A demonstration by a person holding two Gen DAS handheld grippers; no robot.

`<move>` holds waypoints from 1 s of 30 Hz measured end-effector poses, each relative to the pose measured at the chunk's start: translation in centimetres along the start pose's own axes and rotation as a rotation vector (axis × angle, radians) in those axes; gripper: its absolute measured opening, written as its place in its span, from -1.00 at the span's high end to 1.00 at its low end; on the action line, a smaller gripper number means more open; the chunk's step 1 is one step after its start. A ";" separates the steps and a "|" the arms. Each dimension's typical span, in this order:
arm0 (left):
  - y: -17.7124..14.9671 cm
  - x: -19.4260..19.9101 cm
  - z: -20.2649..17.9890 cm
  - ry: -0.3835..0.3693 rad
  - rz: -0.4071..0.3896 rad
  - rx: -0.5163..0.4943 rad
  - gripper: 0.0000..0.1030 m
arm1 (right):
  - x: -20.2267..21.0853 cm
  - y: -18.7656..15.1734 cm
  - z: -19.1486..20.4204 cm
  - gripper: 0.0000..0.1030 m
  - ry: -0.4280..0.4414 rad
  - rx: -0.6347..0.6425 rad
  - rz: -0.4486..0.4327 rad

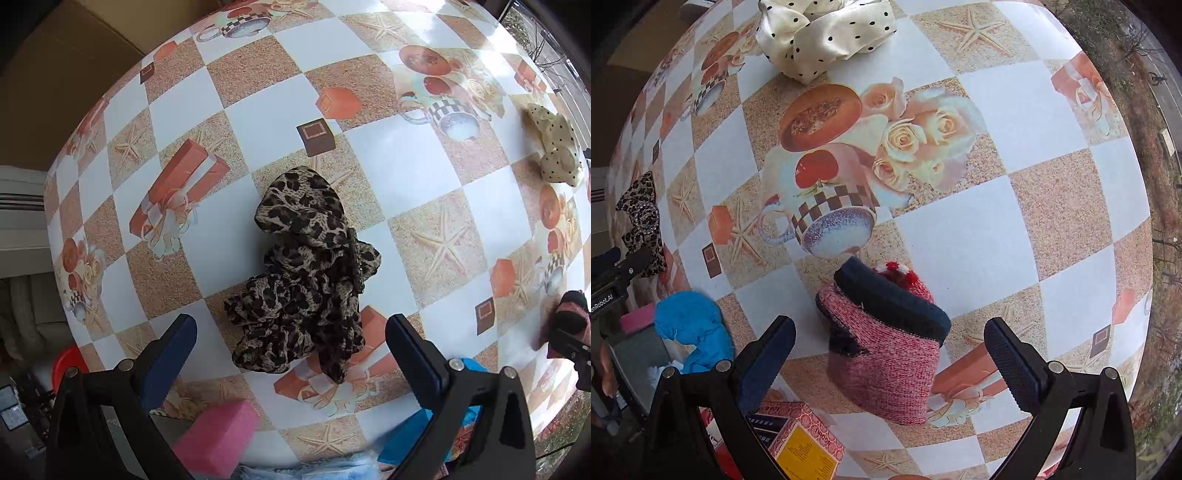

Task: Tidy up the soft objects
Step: 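Grasp the leopard-print scrunchie with the left tool while the right tool grasps the pink knit slipper, then lift the scrunchie and slipper and carry both toward the white box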

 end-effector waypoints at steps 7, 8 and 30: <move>1.3 -2.1 0.6 -0.020 -0.020 0.083 -0.99 | -1.9 -0.9 2.3 -1.00 -0.140 0.053 -0.055; 1.5 -2.3 0.7 -0.028 -0.022 0.090 -1.00 | -2.2 -1.6 2.8 -1.00 -0.142 0.048 -0.061; 3.0 -1.6 0.9 -0.130 -0.087 0.114 0.18 | 0.9 -2.2 -0.5 0.27 -0.055 0.016 -0.116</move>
Point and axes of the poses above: each gripper's, at about its wrist camera, not at the fingertips, and x roughly against the way its jaws point, z to its left, y to its top, the point moved 2 cm from there along -x, roughly the way its jaws point, and after that the axes turned 15 degrees about -x, right-handed, at the moved point
